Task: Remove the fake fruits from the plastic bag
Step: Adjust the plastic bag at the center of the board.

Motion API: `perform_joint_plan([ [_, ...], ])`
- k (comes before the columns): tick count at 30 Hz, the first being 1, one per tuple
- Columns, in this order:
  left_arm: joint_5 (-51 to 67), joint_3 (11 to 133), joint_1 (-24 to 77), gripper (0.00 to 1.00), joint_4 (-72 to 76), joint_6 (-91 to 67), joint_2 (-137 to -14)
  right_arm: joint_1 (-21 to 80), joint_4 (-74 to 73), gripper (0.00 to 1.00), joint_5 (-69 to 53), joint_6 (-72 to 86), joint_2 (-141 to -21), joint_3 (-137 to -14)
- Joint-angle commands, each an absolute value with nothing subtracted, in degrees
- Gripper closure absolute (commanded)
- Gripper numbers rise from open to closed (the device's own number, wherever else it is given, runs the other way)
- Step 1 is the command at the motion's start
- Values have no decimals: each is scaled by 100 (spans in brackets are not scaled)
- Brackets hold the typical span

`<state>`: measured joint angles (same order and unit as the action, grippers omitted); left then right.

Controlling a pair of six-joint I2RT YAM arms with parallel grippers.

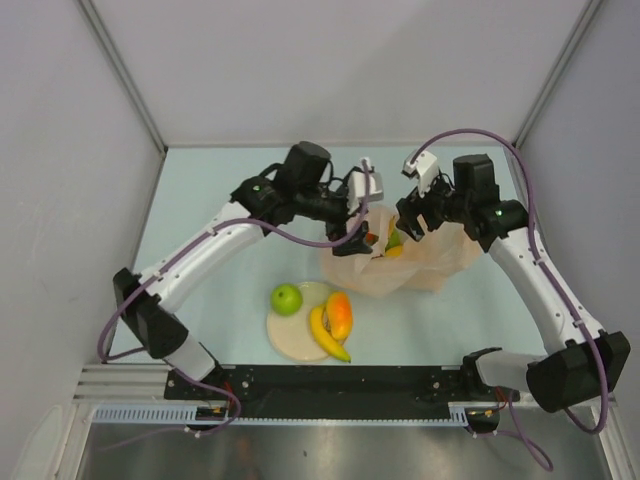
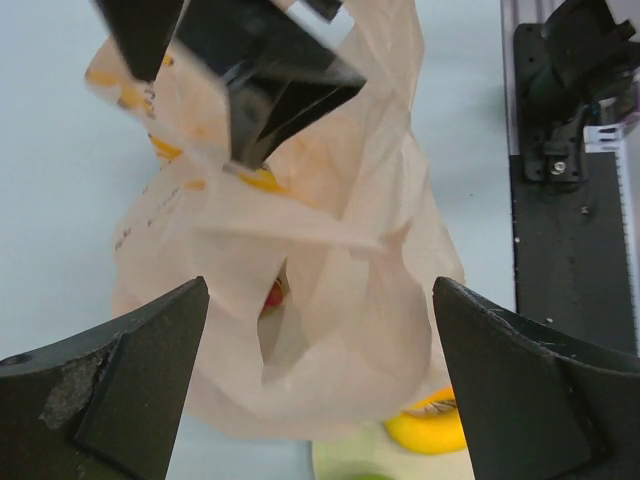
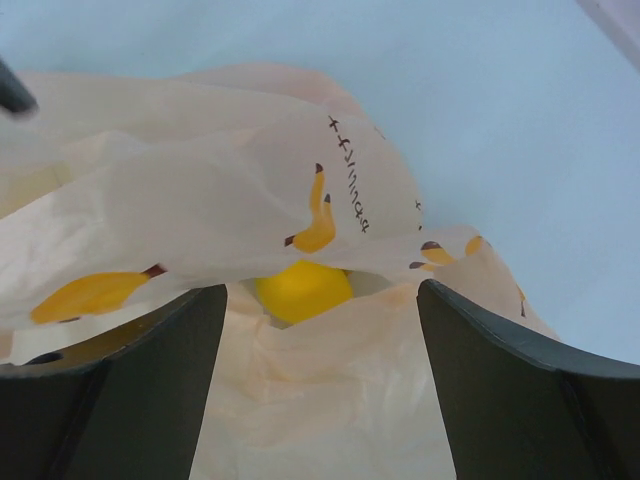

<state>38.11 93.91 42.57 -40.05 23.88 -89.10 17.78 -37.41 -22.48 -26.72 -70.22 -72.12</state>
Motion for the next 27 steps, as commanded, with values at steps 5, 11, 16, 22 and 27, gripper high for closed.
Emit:
perform_joint_plan([
  [5,2691,10739,4904,9,-4481,2918,-9939,1433,-3243,17,-3357,-2365,-7286,-7304],
  [11,1846,10908,4861,100,-4975,3015,-10152,1441,-3567,20,-3621,-2530,-7120,-7234],
  [16,2670,10407,4141,100,-4316,1918,-9677,1424,-4025,38,-3954,-3277,-6890,-6803],
  [22,3557,9747,3534,100,-3684,748,-9352,2133,-3719,50,-3947,-3902,-7373,-6803],
  [27,3849,9739,3463,100,-3525,650,-9255,2426,-2858,51,-3376,-4016,-8287,-6811],
])
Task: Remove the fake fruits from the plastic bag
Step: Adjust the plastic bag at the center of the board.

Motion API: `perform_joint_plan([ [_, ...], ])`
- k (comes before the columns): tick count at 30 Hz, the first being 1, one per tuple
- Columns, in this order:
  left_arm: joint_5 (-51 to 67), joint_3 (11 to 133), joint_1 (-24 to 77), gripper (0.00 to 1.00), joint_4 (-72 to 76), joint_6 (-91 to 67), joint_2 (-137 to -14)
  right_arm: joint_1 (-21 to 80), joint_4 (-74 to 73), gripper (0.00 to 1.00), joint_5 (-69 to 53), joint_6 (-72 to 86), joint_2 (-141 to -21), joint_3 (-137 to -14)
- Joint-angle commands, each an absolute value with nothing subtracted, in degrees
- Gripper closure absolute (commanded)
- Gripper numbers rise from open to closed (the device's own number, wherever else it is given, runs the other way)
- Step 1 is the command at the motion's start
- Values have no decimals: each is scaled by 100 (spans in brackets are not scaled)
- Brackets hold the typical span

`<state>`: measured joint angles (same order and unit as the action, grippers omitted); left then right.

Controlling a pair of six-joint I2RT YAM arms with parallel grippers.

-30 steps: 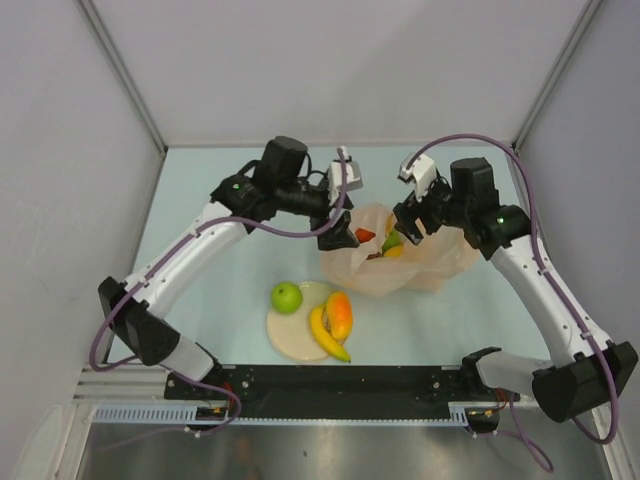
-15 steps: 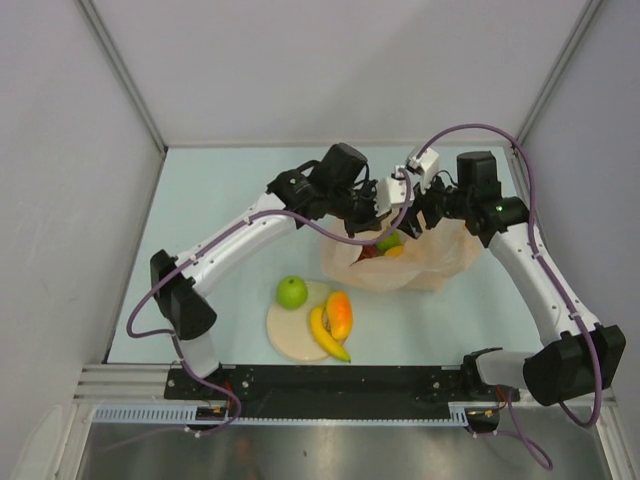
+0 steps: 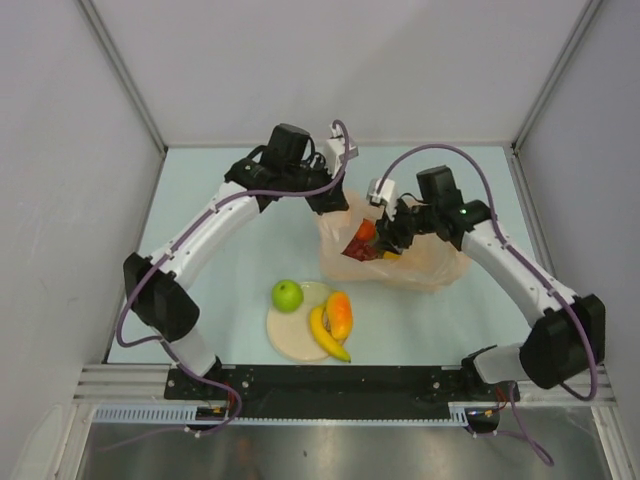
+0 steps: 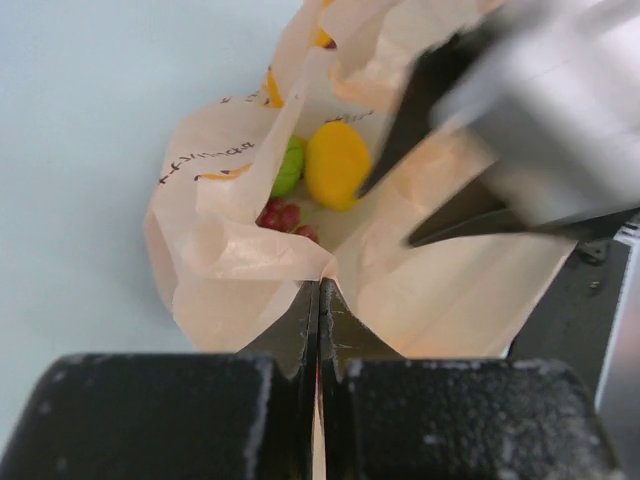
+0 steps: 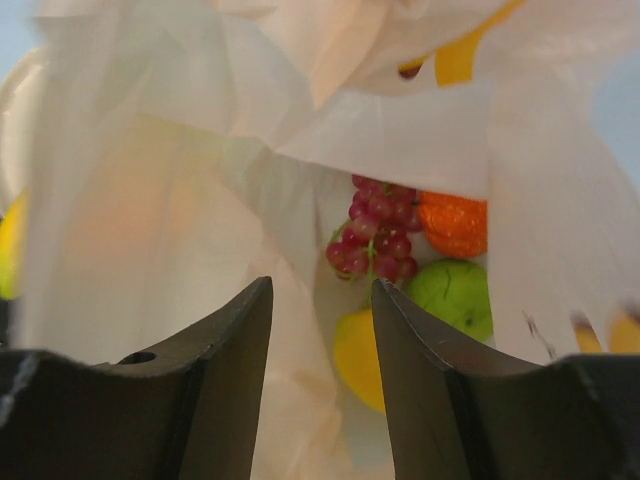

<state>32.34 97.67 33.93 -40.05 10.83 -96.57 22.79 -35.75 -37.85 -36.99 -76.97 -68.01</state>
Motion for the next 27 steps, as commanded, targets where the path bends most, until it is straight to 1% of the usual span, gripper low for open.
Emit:
perform_joint_plan([
  [1,3867,9695,3463,100,-3507,659,-9203,2504,-2735,52,-3244,-4043,-8419,-6812],
  [4,3876,9528,3463,100,-3481,694,-9141,2514,-2295,51,-2980,-3974,-8937,-6820],
  [8,3850,9308,3463,100,-3445,825,-8956,2549,-1549,45,-2428,-3692,-9500,-6925],
  [11,3858,9255,3463,100,-3524,949,-8886,2575,-1241,38,-2216,-3613,-9931,-7074],
  [12,3893,9246,3463,100,-3551,958,-8842,2575,-1152,31,-2189,-3595,-10019,-7110],
  [15,3911,9185,3463,100,-3621,1019,-8807,2654,-871,21,-2066,-3595,-10300,-7224],
  [18,3920,9132,3463,100,-3665,1063,-8772,2716,-660,19,-1951,-3560,-10625,-7339],
  [22,3902,9070,3454,100,-3691,1090,-8710,2812,-413,18,-1925,-3516,-10951,-7453],
  [25,3876,9000,3437,100,-3691,1081,-8675,2917,-631,22,-1724,-3551,-11319,-7707],
  [26,3832,8956,3428,100,-3691,1081,-8640,2927,-702,25,-1679,-3551,-11442,-7778],
  [27,3815,8930,3428,100,-3683,1081,-8631,2927,-799,33,-1661,-3559,-11478,-7848],
])
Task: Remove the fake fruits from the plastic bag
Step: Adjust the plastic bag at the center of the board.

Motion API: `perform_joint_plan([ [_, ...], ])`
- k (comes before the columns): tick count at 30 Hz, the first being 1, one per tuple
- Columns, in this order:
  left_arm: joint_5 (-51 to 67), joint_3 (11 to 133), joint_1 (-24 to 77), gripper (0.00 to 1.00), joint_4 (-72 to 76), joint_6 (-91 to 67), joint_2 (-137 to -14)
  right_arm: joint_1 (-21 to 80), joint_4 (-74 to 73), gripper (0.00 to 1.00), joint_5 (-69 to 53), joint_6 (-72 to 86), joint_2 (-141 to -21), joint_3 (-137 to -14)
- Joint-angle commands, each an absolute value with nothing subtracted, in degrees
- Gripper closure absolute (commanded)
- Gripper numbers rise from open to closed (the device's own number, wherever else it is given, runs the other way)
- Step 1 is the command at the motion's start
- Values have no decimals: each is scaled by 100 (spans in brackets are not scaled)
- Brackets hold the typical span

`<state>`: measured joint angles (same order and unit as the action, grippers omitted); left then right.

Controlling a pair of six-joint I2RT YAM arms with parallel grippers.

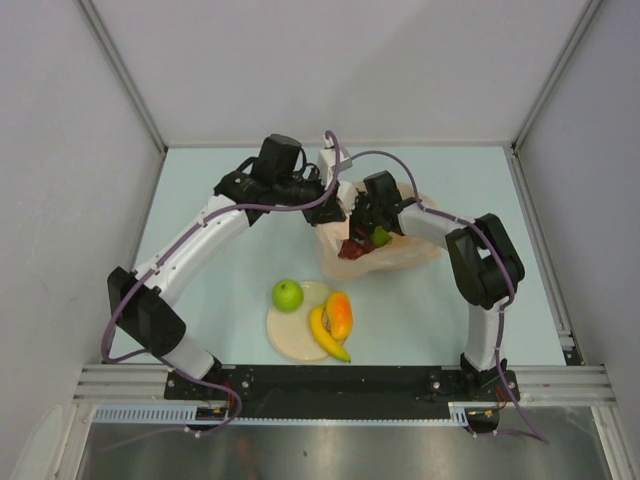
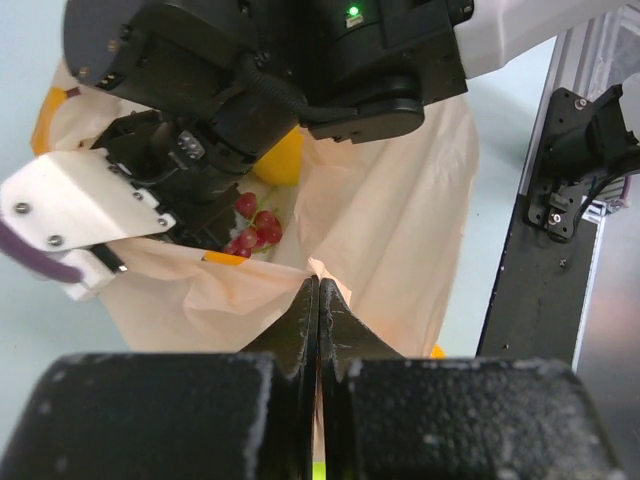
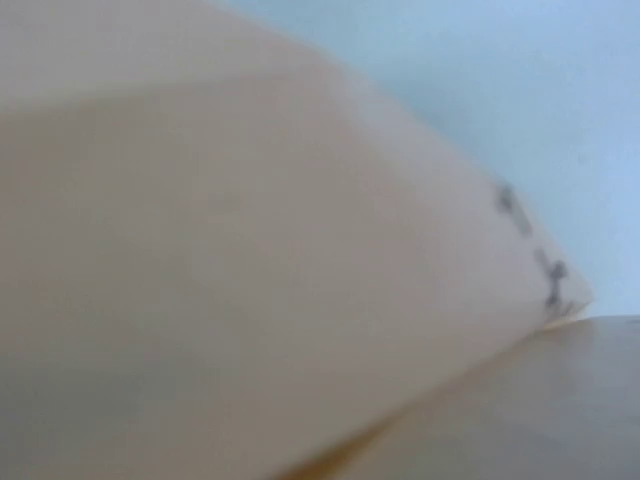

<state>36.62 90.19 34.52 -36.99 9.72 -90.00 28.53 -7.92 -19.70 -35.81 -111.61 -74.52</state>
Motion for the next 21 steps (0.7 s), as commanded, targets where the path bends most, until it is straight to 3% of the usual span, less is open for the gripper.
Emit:
perform_joint_plan([
  [1,3788,8904,3419,100,-3691,1081,-8613,2927,-896,38,-1600,-3525,-11479,-7901],
  [4,3683,8816,3384,100,-3657,1116,-8604,2830,-1028,48,-1591,-3420,-11216,-7901],
  [21,3225,8983,2768,100,-2031,519,-8930,2347,-4445,48,-3374,-4226,-8702,-7901],
])
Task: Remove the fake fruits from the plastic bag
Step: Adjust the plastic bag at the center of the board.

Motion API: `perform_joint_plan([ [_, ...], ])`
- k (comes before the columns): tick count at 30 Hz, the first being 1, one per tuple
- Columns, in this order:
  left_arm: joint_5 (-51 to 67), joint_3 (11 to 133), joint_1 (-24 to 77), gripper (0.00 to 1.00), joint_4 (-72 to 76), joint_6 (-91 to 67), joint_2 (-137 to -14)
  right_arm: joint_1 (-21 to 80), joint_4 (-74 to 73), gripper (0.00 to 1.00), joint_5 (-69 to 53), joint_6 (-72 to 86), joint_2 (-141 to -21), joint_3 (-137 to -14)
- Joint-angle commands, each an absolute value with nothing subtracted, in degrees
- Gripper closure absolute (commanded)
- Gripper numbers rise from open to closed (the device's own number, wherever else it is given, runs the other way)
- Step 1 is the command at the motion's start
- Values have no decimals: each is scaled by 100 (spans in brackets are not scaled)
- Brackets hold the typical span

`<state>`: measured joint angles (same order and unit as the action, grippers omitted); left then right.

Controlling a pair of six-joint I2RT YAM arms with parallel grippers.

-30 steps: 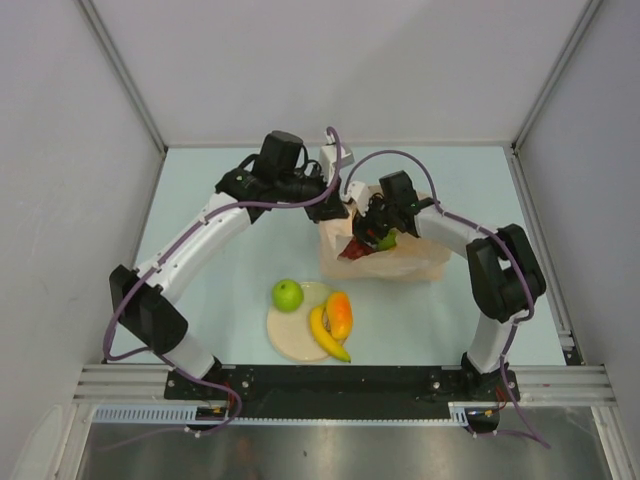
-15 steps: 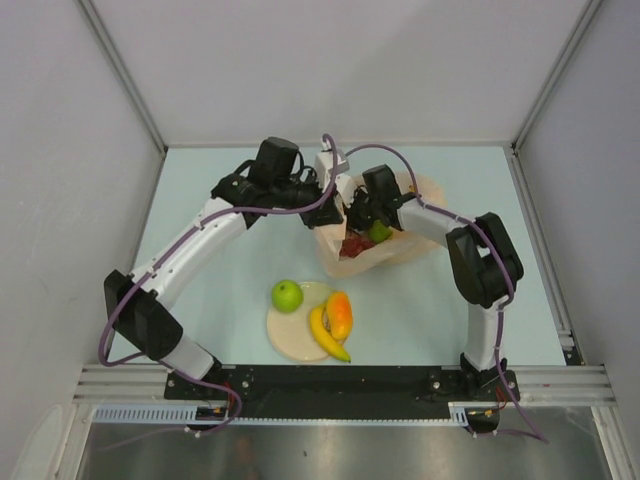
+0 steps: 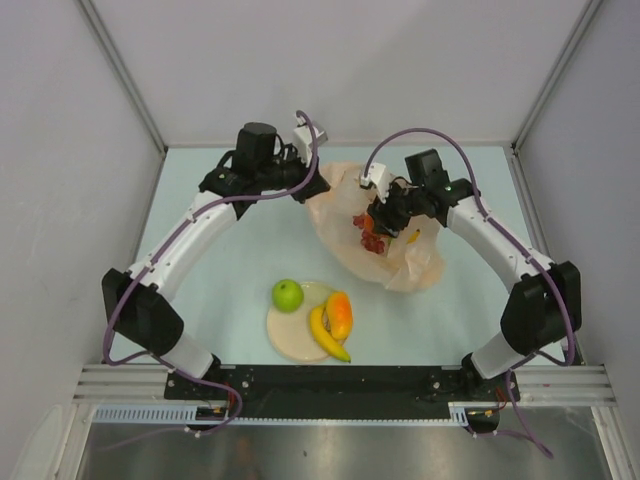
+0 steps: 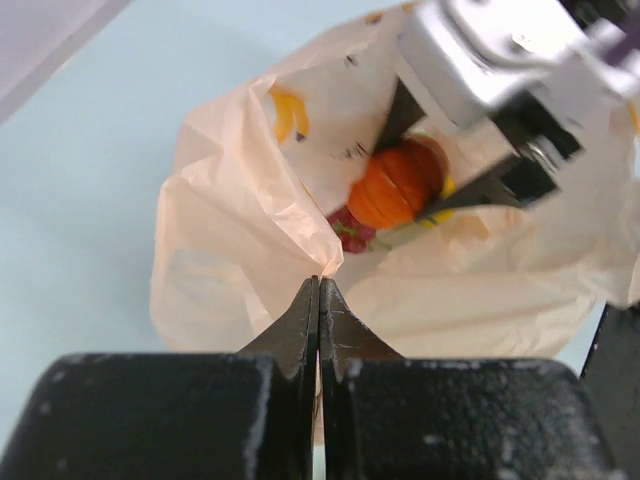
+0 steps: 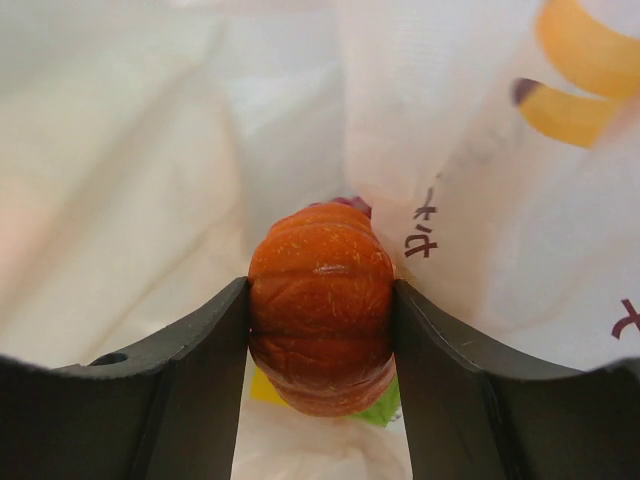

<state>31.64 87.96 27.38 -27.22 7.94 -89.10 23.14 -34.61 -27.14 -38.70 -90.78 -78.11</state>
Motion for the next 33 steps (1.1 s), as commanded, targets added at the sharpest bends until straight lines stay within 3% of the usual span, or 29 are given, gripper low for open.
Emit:
perform_joint_plan([
  [1,3304,8913,2769,100,-1908,432,-8895,2373,-4526,47,-3384,-4254,-8588,-7901],
  [12,3103,8096,2777,100,-1248,-123,-8605,2531,-4509,45,-3260,-3499,-9315,-8042],
  [19,3041,7218,2777,100,-1231,-211,-8297,2268,-3718,42,-3138,-2795,-9738,-7400],
  [21,3102,7085,2795,100,-1213,-220,-8323,2093,-3622,36,-3208,-2673,-9852,-7313],
  [23,3138,7014,2821,100,-1230,-185,-8411,2013,-3464,20,-3182,-2567,-9931,-7225],
  [26,3208,6961,2830,100,-1160,-220,-8473,2091,-3217,8,-2901,-2409,-9652,-7233],
  [33,3278,7031,2830,100,-1002,-483,-8429,3365,-3823,6,-2075,-2865,-8298,-7234],
])
